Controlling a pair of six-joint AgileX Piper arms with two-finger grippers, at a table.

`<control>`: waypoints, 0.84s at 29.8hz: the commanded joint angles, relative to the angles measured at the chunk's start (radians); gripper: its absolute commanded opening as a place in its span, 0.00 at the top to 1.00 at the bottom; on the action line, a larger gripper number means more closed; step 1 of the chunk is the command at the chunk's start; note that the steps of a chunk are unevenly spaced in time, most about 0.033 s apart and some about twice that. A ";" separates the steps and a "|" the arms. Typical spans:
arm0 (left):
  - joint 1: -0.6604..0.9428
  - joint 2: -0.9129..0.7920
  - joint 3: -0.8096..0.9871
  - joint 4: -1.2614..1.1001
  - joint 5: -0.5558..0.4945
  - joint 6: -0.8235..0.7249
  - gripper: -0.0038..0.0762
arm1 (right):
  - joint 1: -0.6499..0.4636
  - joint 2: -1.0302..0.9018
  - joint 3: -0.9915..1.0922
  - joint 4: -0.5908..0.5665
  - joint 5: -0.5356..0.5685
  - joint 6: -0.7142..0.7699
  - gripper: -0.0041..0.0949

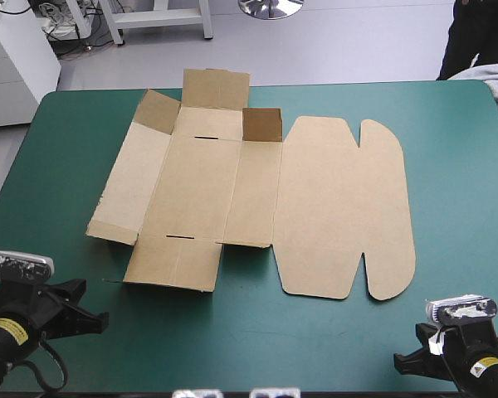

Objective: Fold the box

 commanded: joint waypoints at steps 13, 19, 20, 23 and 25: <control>-0.004 0.463 -0.390 0.022 -0.139 0.003 0.96 | 0.003 0.010 -0.026 0.011 -0.052 -0.009 0.98; -0.002 0.666 -0.481 0.022 -0.232 0.003 0.96 | 0.003 0.010 -0.026 0.011 -0.052 -0.009 0.98; -0.002 0.699 -0.498 0.028 -0.238 0.003 0.96 | 0.003 0.010 -0.026 0.011 -0.052 -0.009 0.98; 0.017 0.788 -0.547 0.042 -0.243 0.003 0.96 | 0.003 0.010 -0.026 0.011 -0.052 -0.009 0.98; 0.046 0.838 -0.585 0.036 -0.243 0.003 0.96 | 0.003 0.010 -0.026 0.011 -0.052 -0.009 0.98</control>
